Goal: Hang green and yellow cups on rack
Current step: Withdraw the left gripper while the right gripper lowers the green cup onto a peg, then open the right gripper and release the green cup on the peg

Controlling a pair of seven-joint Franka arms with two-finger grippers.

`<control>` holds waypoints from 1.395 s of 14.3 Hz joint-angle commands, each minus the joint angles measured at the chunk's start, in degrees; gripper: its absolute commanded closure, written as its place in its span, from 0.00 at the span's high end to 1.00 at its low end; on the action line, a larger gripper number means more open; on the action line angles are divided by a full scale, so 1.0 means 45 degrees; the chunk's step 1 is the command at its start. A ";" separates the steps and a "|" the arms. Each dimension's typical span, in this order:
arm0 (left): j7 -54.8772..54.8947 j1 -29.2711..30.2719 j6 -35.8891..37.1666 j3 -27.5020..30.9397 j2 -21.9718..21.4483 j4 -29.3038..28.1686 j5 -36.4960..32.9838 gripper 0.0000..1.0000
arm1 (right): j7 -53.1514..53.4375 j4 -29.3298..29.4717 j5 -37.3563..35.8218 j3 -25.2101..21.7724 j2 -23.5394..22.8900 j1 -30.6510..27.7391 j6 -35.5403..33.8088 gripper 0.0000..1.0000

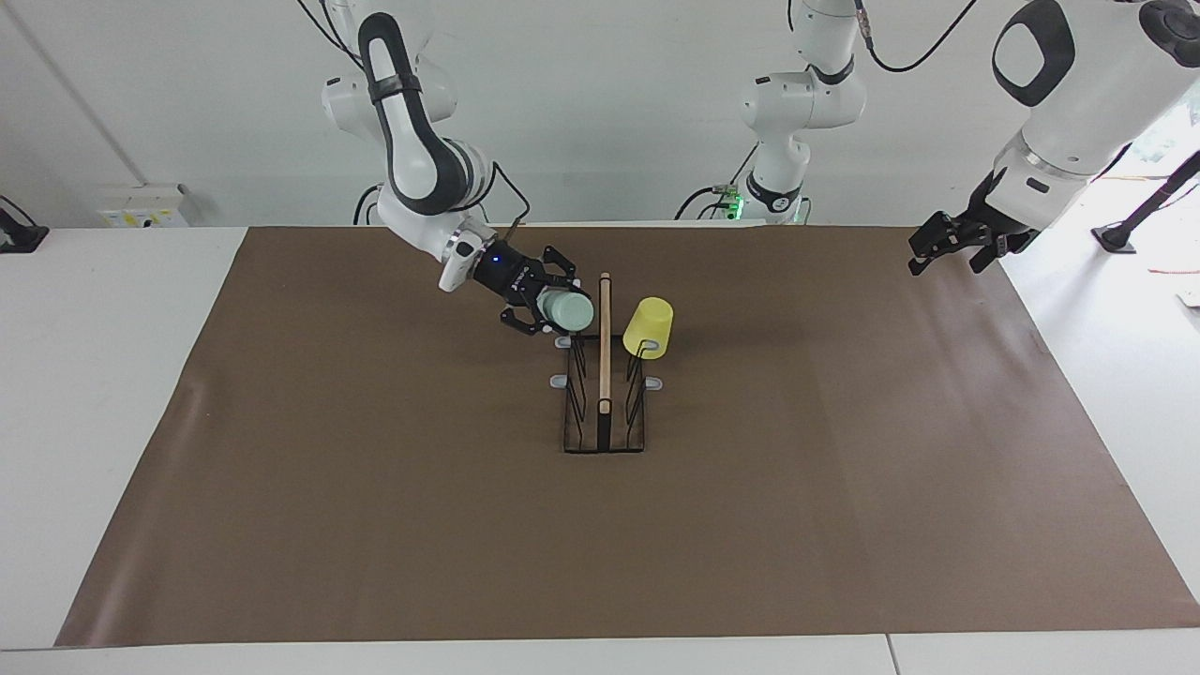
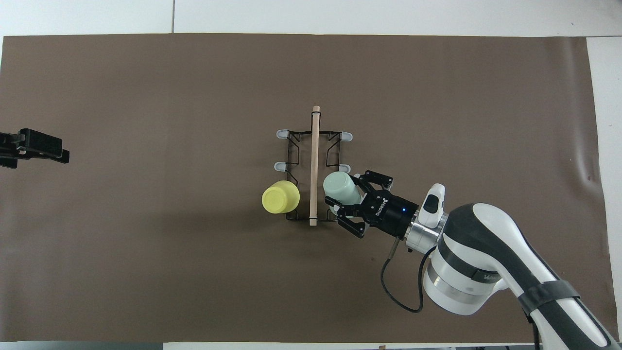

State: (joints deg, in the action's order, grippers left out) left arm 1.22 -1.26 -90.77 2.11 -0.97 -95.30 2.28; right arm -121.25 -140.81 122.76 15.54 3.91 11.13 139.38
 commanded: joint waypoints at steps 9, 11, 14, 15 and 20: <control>0.0100 -0.0090 -0.0494 0.0038 -0.0234 -0.0132 -0.0467 1.00 | -0.0359 -0.0174 0.0395 0.0044 0.0050 -0.0617 -0.0622 1.00; 0.0041 -0.0091 -0.0513 0.0038 -0.0215 -0.0112 -0.0467 1.00 | -0.0301 -0.0174 0.0221 0.0024 0.0108 -0.0907 -0.1068 1.00; 0.0040 -0.0071 -0.0280 0.0038 -0.0254 -0.0151 -0.0467 1.00 | -0.0262 -0.0097 -0.1216 -0.0034 0.0089 -0.1687 -0.1790 1.00; 0.0040 -0.0052 -0.0376 0.0038 -0.0254 -0.0132 -0.0467 1.00 | -0.0049 0.0020 -0.2366 -0.0015 0.0089 -0.2387 -0.2045 1.00; 0.0040 0.0046 -0.0377 0.0038 -0.0254 -0.0132 -0.0467 1.00 | 0.2897 0.1247 -0.7818 -0.0054 -0.0222 -0.5884 -0.5342 1.00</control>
State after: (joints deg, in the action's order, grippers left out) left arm 1.26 -1.11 -92.36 2.32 -1.05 -95.22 1.02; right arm -113.06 -138.42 94.32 14.82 3.97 -10.83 119.38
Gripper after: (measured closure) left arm 0.000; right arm 0.000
